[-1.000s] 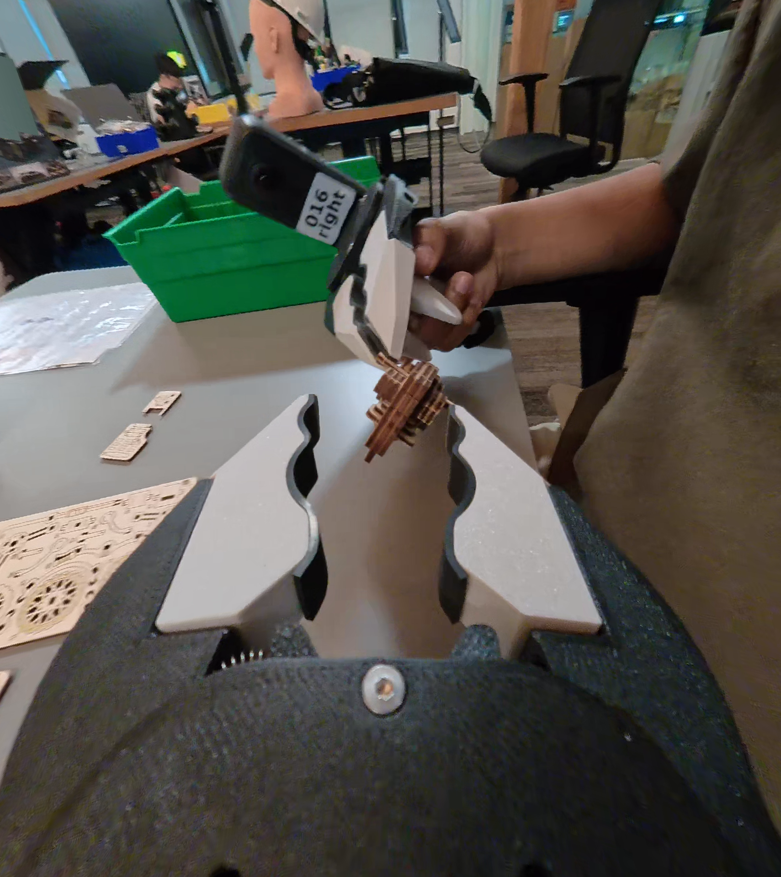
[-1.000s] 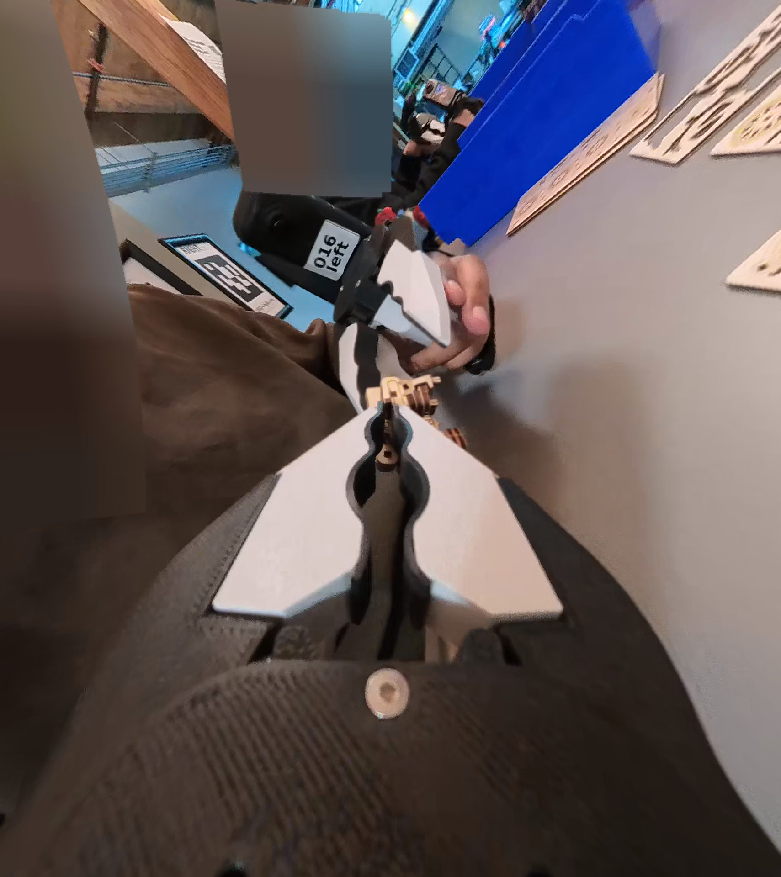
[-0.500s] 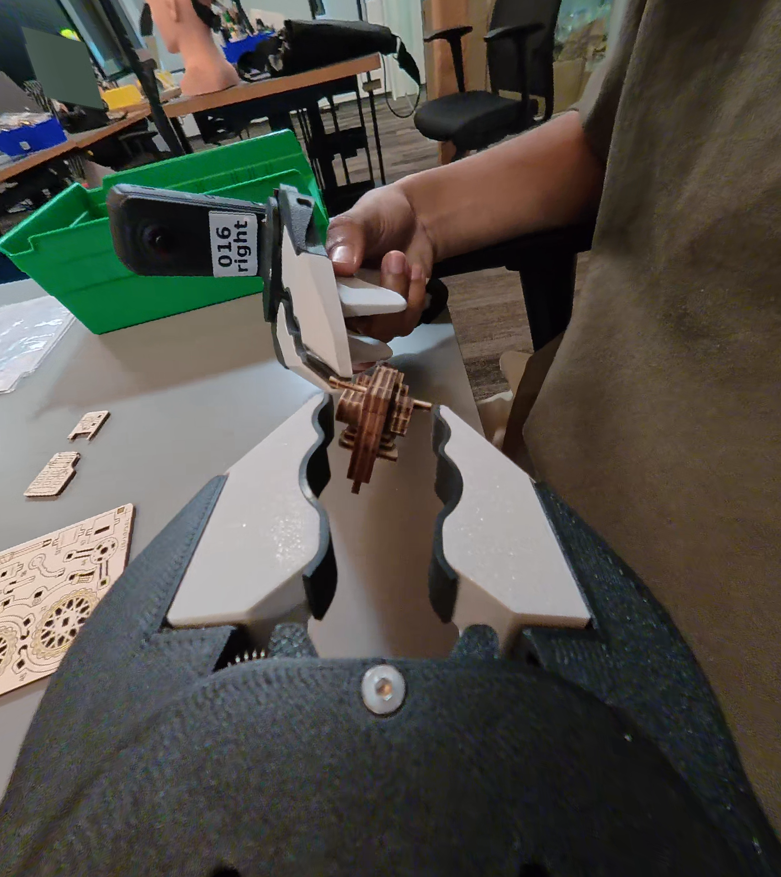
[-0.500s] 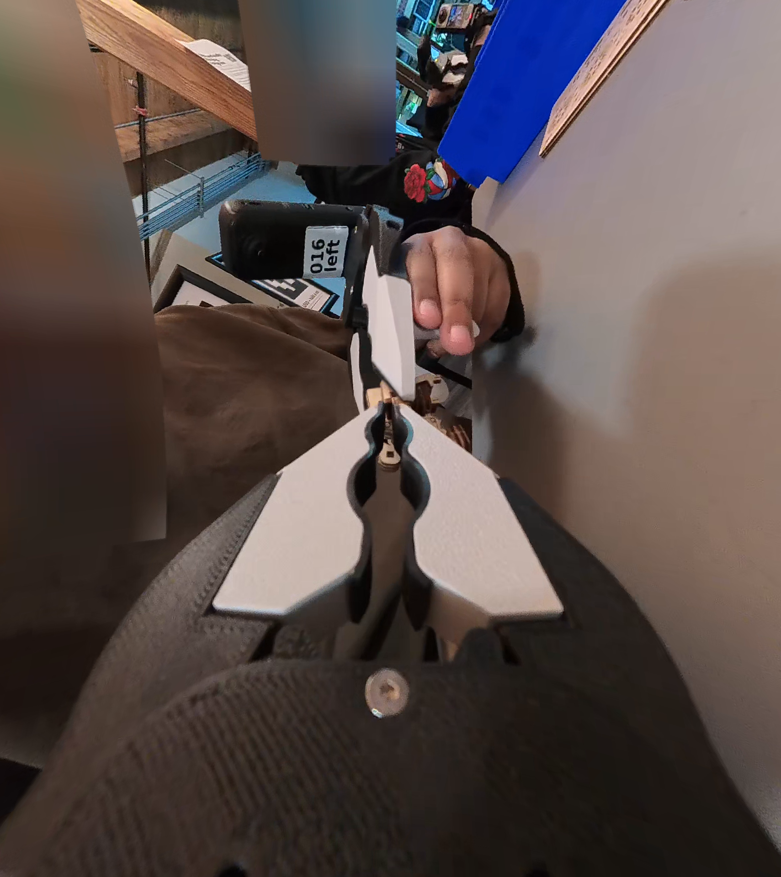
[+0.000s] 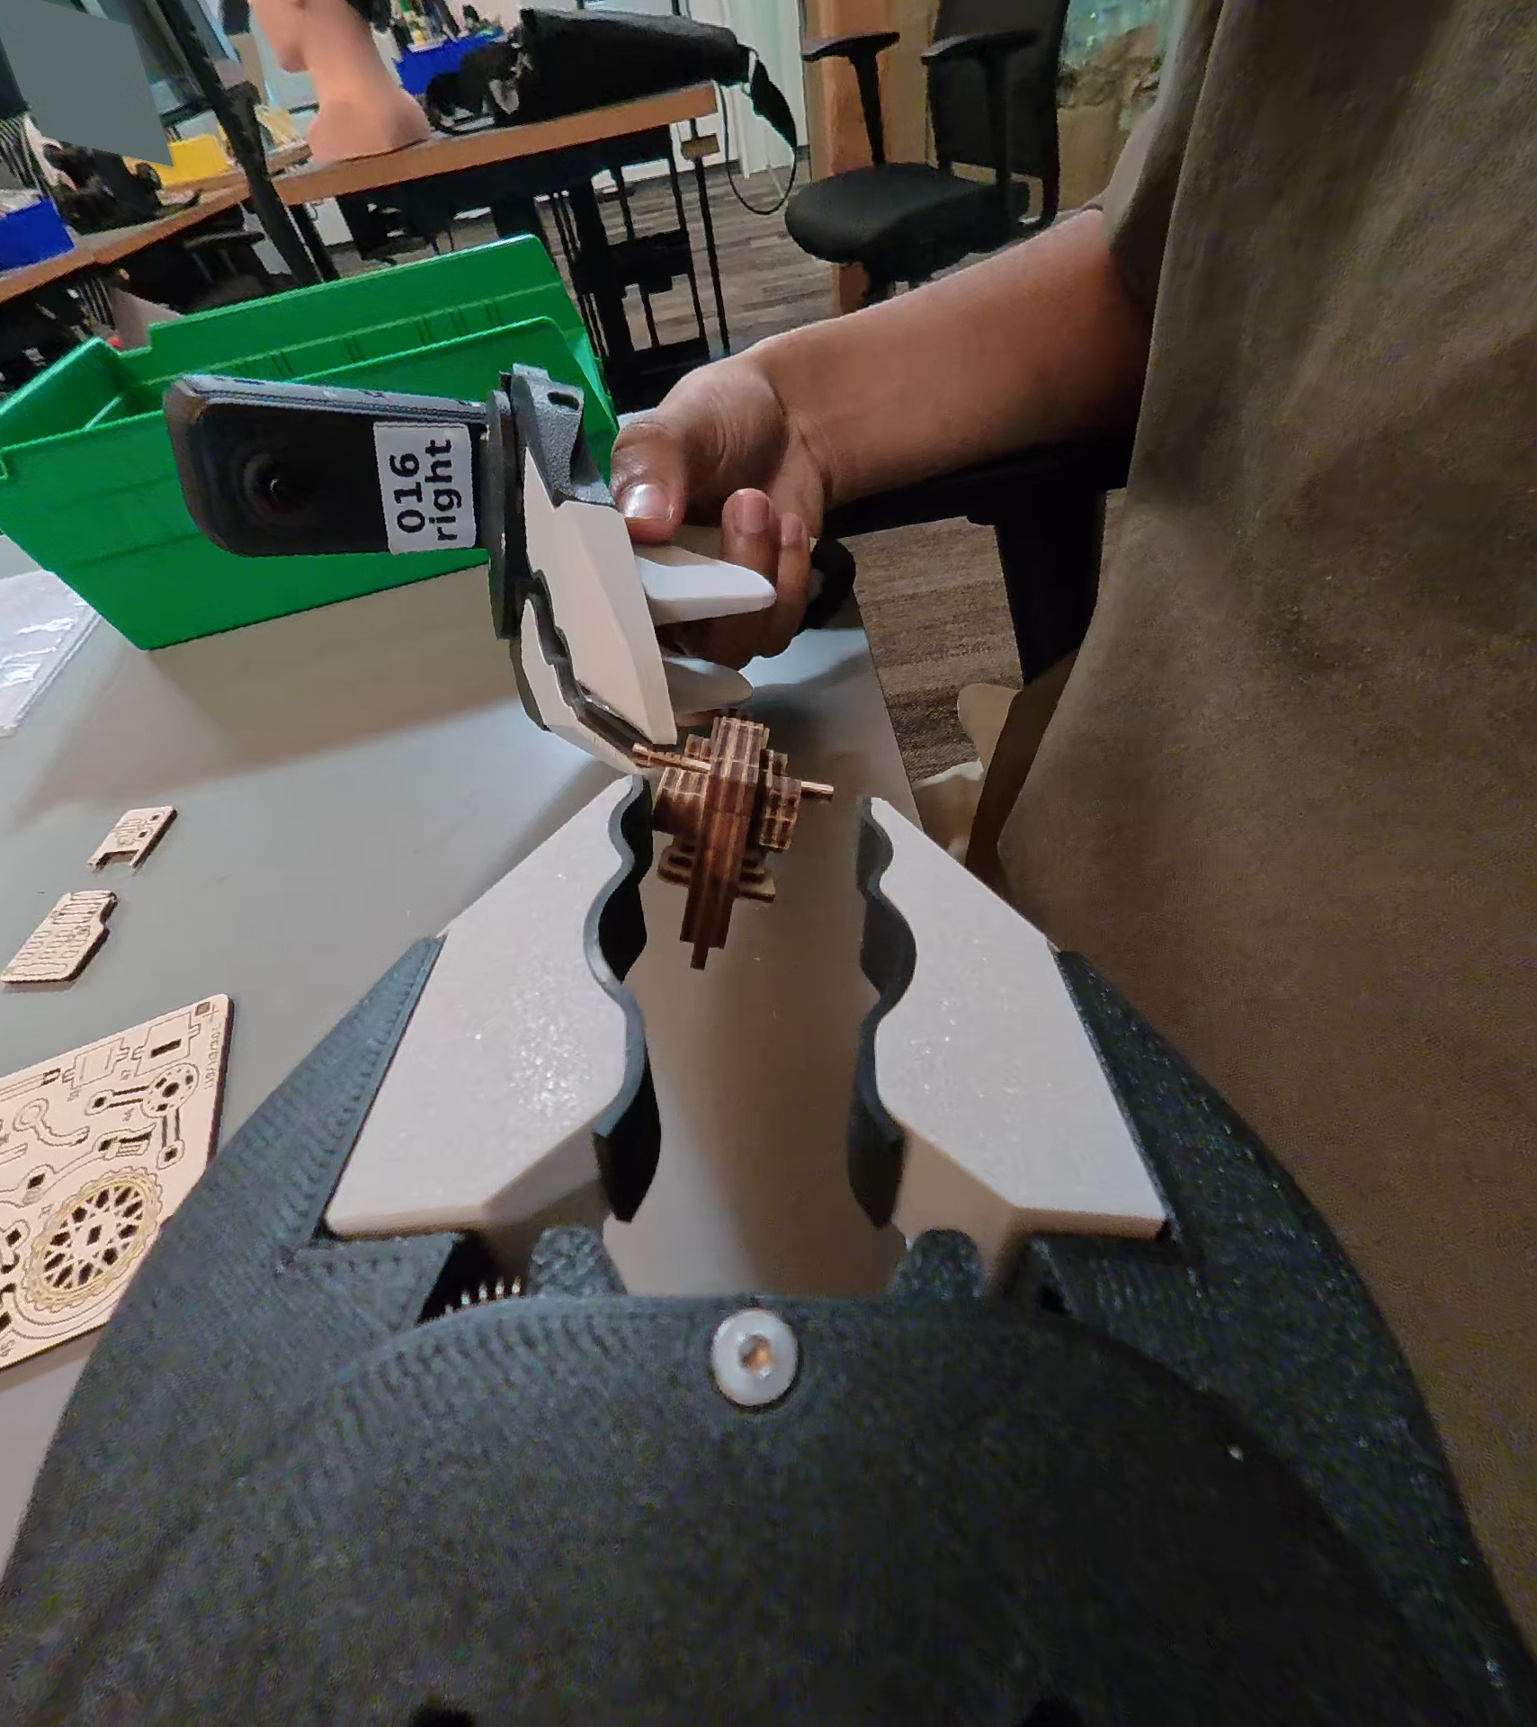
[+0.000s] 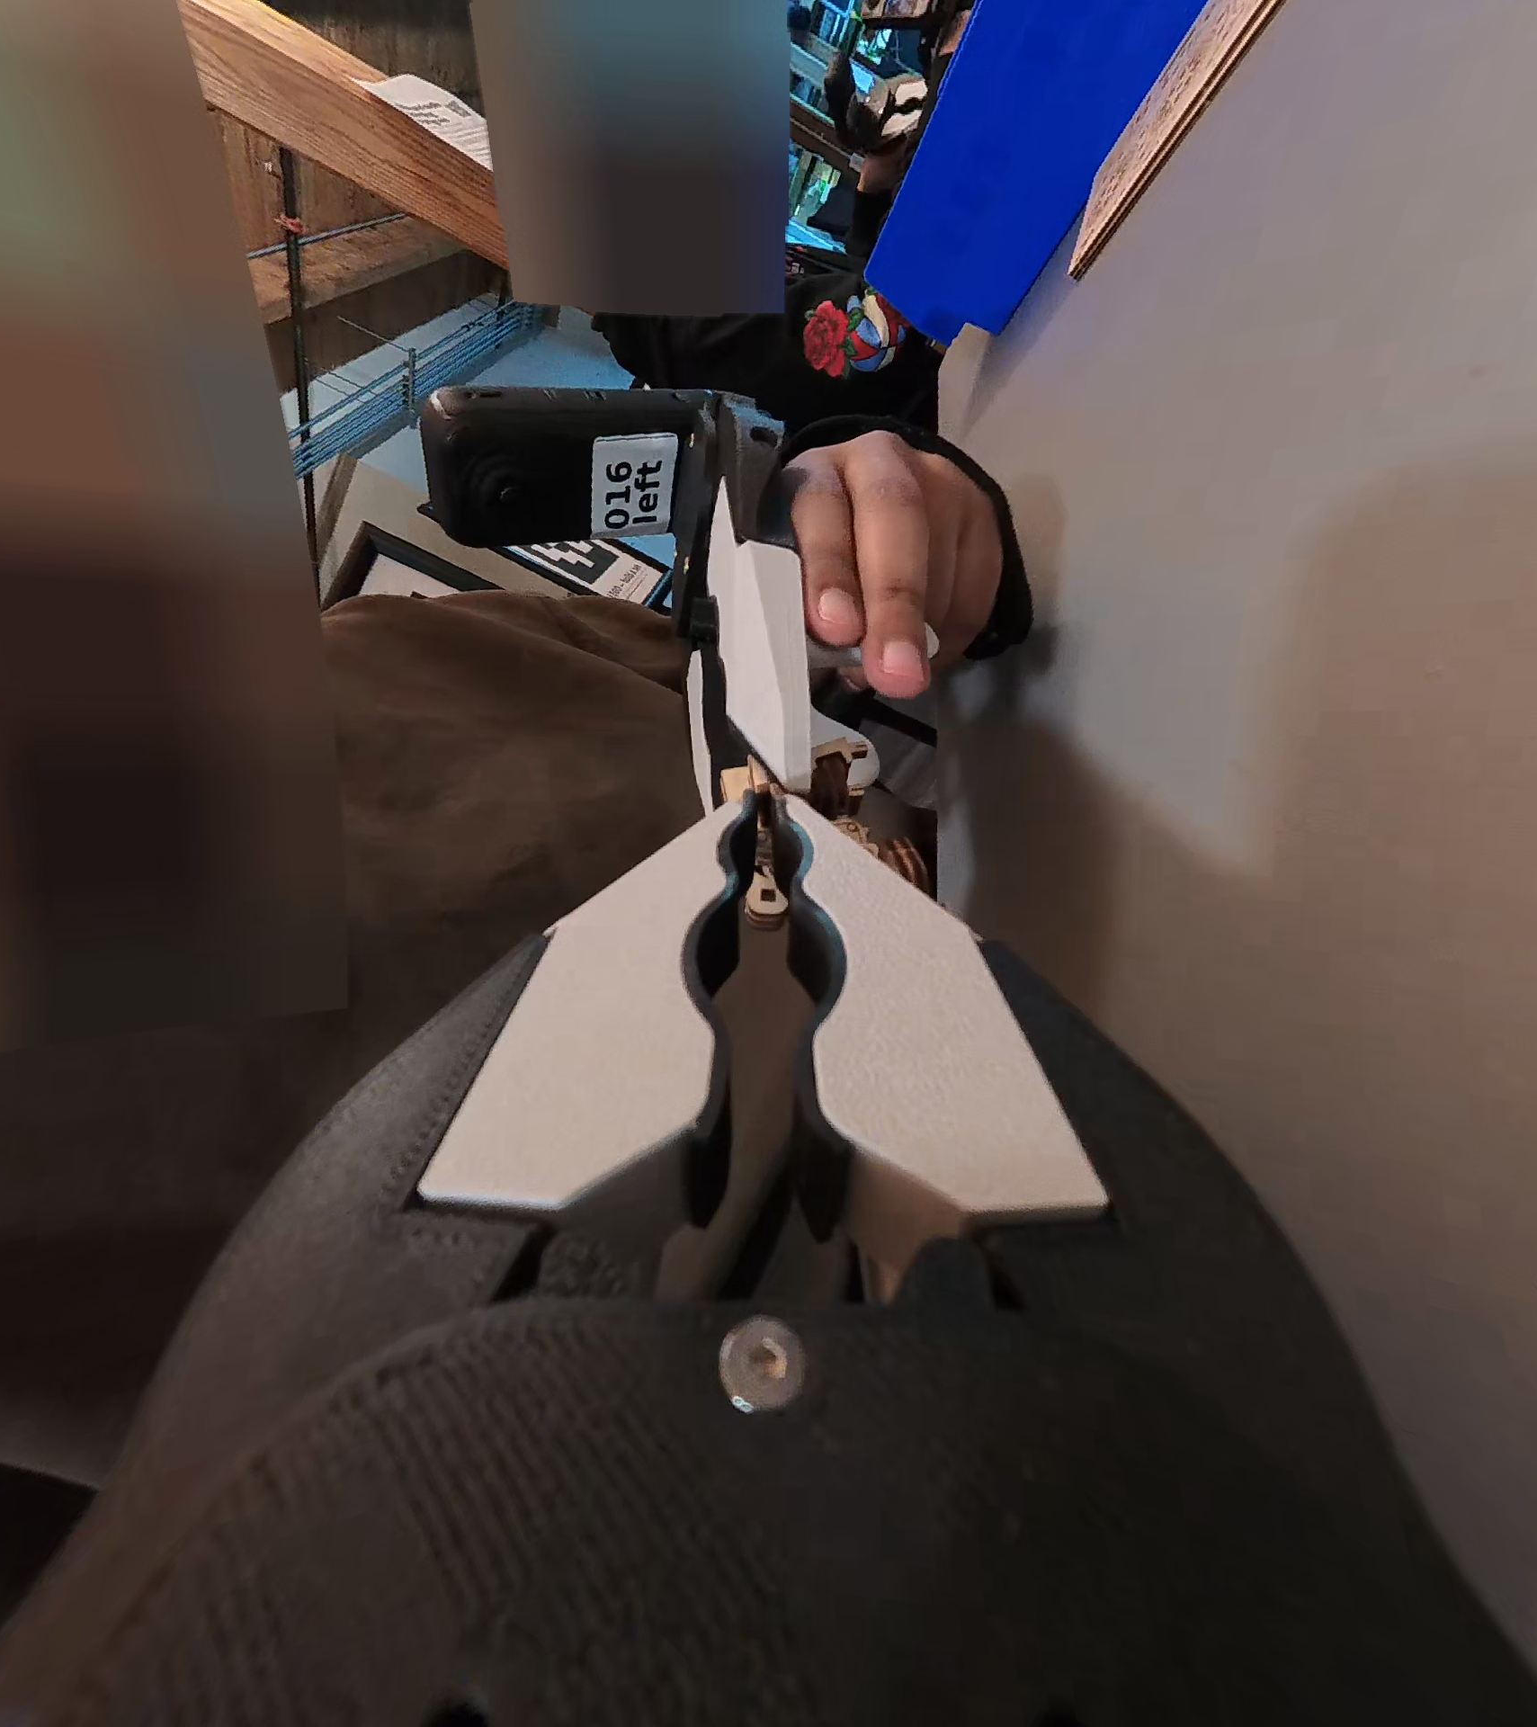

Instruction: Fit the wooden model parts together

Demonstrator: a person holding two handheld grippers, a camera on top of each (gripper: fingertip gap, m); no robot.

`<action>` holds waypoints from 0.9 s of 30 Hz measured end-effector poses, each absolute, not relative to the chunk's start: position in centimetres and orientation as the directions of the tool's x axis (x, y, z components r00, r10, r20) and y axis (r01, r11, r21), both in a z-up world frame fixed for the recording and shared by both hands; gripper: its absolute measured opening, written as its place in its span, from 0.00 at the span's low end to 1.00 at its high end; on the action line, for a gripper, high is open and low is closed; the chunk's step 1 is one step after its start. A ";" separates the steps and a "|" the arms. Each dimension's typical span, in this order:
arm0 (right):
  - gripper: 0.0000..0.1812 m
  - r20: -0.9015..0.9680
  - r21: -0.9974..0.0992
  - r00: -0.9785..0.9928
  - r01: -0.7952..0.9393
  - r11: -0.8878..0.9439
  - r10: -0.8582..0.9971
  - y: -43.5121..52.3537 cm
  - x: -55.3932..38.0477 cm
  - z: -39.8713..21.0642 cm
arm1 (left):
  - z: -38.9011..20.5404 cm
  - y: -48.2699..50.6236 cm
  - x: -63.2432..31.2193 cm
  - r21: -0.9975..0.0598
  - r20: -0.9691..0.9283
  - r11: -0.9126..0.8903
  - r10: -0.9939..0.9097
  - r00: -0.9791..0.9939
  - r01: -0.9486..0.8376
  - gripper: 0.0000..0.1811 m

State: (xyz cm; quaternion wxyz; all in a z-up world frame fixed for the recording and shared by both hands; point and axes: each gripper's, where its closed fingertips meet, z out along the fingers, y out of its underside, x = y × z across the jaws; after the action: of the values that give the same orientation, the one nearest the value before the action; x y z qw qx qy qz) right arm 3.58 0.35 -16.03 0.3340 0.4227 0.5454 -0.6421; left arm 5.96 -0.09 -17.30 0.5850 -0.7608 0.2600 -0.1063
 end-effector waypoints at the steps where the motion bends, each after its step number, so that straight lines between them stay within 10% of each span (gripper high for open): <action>1: 0.00 -0.907 -0.418 -0.420 0.890 -0.184 0.030 0.4 3.6 -16.0 | -17.3 -0.1 5.9 -0.946 -0.143 -0.180 -0.517 0.844 -0.271 0.23; 27: 0.09 -0.902 -0.420 -0.431 0.877 -0.233 0.006 1.0 2.8 -15.3 | -16.7 0.3 4.9 -0.962 -0.113 -0.167 -0.475 0.873 -0.216 0.14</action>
State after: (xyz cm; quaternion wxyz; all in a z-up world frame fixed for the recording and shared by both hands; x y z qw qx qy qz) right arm 2.82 1.00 -15.34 0.3282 0.4205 0.5250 -0.6632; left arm 4.87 0.32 -16.70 0.6035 -0.7564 0.2284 -0.1072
